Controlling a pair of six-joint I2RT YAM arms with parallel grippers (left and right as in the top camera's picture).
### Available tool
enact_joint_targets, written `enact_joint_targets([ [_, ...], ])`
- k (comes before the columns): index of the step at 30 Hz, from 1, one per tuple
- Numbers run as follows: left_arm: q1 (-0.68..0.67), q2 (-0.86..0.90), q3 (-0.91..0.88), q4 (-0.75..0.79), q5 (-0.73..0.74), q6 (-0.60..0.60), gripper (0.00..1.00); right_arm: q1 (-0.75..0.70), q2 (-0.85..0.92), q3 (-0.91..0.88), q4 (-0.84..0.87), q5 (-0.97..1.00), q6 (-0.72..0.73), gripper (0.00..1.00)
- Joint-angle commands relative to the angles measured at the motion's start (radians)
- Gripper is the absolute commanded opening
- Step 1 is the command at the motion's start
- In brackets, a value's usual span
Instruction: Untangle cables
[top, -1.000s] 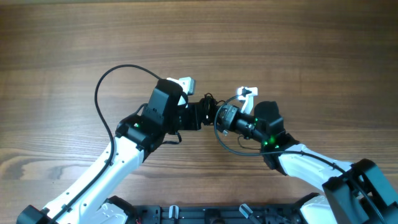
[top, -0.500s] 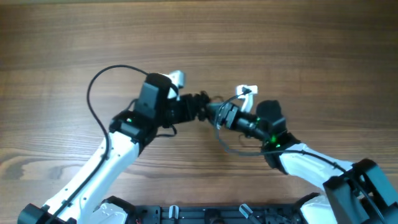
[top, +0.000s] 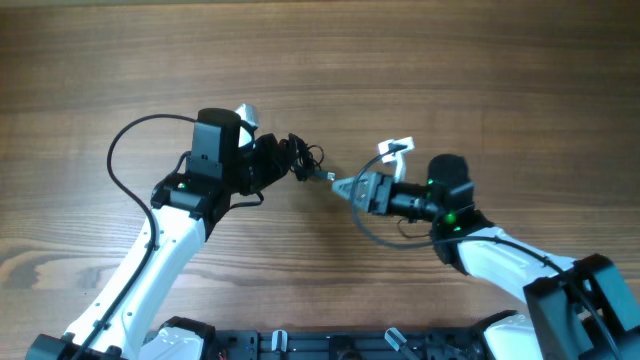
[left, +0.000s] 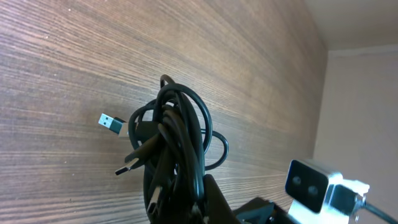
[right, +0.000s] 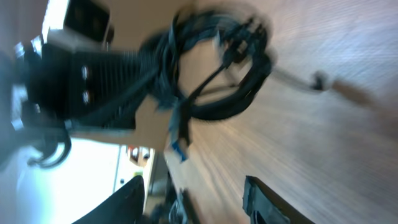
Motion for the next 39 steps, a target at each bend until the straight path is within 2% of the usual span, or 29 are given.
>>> enact_joint_targets([
  [1, 0.003, -0.001, 0.005, -0.029, 0.022, -0.008, 0.04, 0.064, 0.009, 0.004, 0.019, 0.097, -0.010, 0.46],
  [7, 0.003, -0.001, 0.005, -0.081, 0.023, 0.003, 0.04, 0.079, 0.009, 0.004, 0.037, 0.165, 0.002, 0.27],
  [10, 0.003, -0.001, 0.005, -0.080, 0.023, 0.002, 0.04, 0.079, 0.009, 0.004, 0.036, 0.164, -0.003, 0.20],
  [13, 0.001, -0.001, 0.005, -0.081, 0.027, 0.002, 0.04, 0.079, 0.009, 0.004, 0.035, 0.165, -0.008, 0.17],
  [17, -0.011, -0.001, 0.005, -0.083, 0.026, 0.002, 0.04, 0.079, 0.009, 0.004, 0.037, 0.172, -0.012, 0.05],
  [28, -0.091, -0.001, 0.005, -0.061, 0.029, -0.103, 0.04, 0.079, 0.010, 0.004, 0.036, 0.186, -0.012, 0.04],
  [37, -0.164, -0.001, 0.005, 0.001, 0.042, -0.105, 0.04, 0.150, 0.010, 0.004, 0.040, 0.270, -0.013, 0.05],
  [39, -0.167, -0.001, 0.005, -0.001, 0.053, -0.103, 0.04, 0.149, 0.010, 0.004, 0.040, 0.277, -0.013, 0.10],
])
